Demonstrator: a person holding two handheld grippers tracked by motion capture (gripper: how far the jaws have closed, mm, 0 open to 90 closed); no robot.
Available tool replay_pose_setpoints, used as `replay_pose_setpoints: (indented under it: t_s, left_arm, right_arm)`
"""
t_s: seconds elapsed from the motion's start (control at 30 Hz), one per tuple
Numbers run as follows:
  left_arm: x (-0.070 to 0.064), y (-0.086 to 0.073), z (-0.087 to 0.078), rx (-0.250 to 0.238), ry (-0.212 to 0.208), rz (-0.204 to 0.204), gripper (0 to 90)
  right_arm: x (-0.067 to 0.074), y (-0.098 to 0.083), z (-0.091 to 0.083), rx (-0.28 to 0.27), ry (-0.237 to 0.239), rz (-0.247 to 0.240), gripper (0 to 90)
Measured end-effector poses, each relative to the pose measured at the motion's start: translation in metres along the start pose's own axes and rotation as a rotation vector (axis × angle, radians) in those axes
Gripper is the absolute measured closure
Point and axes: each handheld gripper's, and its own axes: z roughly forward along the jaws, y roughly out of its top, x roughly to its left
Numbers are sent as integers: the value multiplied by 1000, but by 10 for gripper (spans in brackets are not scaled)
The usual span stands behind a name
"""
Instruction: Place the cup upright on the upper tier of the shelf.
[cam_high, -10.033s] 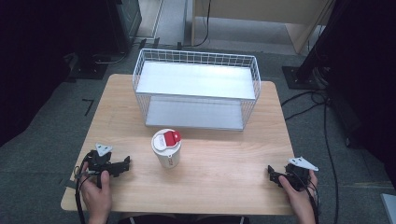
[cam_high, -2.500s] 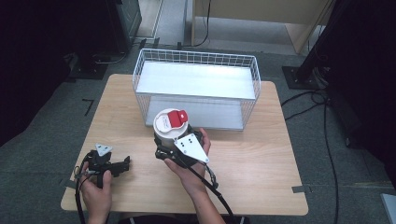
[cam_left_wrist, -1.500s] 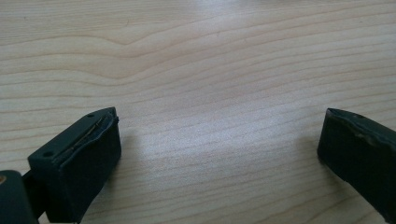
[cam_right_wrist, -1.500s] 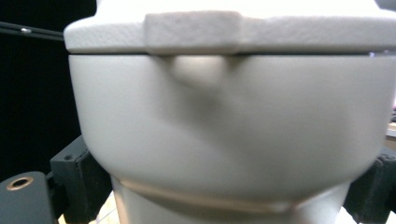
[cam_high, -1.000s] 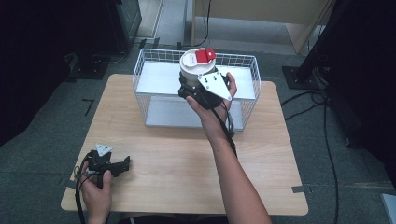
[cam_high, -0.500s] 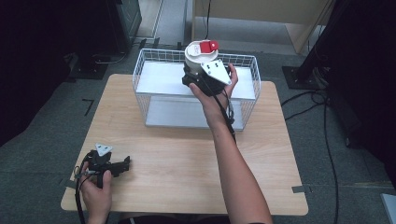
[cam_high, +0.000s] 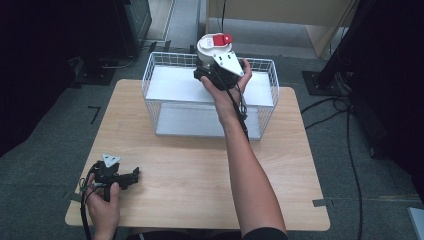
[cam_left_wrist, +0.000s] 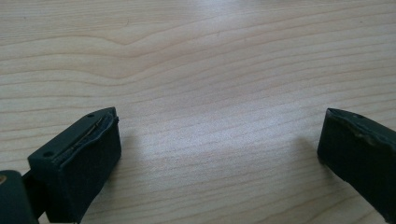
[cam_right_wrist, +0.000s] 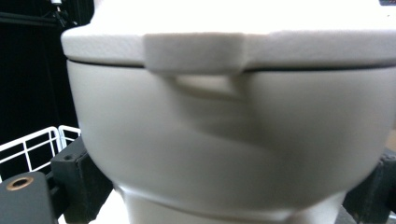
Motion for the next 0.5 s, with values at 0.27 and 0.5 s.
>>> replay_pose_setpoints:
  t_s: [0.27,0.5]
  left_arm:
    - [0,0,0,0,0,0,0]
    - [0,0,0,0,0,1,0]
  right_arm:
    - [-1,-6,7,27,15,4,81]
    - [-5,-7,6,30,20,48,81]
